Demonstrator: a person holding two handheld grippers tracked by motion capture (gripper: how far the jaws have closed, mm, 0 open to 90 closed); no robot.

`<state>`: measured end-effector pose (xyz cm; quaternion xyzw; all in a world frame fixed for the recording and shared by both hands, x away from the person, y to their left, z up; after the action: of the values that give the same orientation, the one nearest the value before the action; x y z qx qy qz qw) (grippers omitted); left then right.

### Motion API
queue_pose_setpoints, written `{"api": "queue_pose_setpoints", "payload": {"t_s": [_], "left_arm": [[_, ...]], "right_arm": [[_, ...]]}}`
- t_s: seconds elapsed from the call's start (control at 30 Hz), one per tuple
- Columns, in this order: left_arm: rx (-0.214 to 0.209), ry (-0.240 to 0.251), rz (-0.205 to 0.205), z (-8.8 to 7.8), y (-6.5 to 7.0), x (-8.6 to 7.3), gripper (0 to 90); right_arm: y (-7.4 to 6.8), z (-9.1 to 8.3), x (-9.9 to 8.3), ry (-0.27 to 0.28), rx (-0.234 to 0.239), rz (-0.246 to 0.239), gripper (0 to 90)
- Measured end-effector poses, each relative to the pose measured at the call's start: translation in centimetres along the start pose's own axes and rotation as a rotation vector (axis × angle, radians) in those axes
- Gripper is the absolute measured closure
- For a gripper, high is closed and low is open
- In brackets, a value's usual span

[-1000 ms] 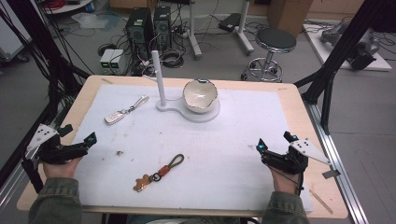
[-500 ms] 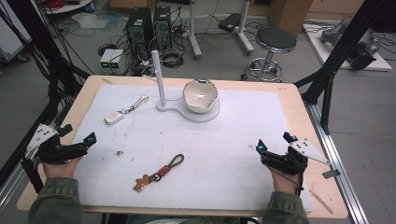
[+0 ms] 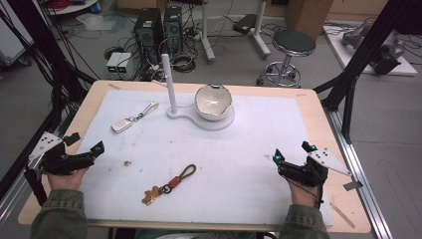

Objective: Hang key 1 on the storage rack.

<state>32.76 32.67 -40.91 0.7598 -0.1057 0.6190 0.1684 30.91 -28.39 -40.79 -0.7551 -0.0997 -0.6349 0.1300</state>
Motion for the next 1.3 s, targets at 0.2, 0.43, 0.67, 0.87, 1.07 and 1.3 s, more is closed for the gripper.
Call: {"api": "queue_pose_setpoints", "payload": {"t_s": [0.2, 0.43, 0.67, 0.87, 1.07, 1.3], "left_arm": [[-0.021, 0.009, -0.012, 0.1, 0.5, 0.2, 1.7], [-0.057, 0.002, -0.005, 0.4, 1.5, 0.5, 1.7], [-0.089, -0.004, 0.007, 0.6, 2.4, 0.6, 1.7], [-0.116, -0.006, -0.005, 0.9, 3.0, 0.5, 1.7], [-0.137, -0.018, 0.008, 1.2, 3.8, 0.5, 1.7], [-0.158, -0.031, 0.015, 1.5, 4.4, 0.3, 1.7]], "right_arm": [[0.0, 0.0, -0.1, -0.003, 0.001, -0.003, 0.6], [0.0, 0.0, -0.1, -0.003, 0.005, 0.000, 0.6], [0.0, -0.1, -0.1, -0.003, 0.007, -0.002, 0.7], [0.0, 0.0, -0.1, -0.006, 0.004, -0.004, 0.6], [0.0, 0.0, -0.2, -0.010, 0.004, -0.007, 0.7], [0.1, 0.0, -0.4, -0.018, 0.000, -0.010, 0.6]]}}
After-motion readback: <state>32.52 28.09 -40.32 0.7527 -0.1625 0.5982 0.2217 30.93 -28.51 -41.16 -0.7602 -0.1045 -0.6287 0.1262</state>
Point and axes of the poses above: each handheld gripper's, and its own axes: z roughly forward along the jaws, x roughly out of its top, y roughly to its right, the point moved 5 cm from there along z, roughly forward along the jaws, and after that the axes turned 3 degrees about y, right-handed, at the moved point
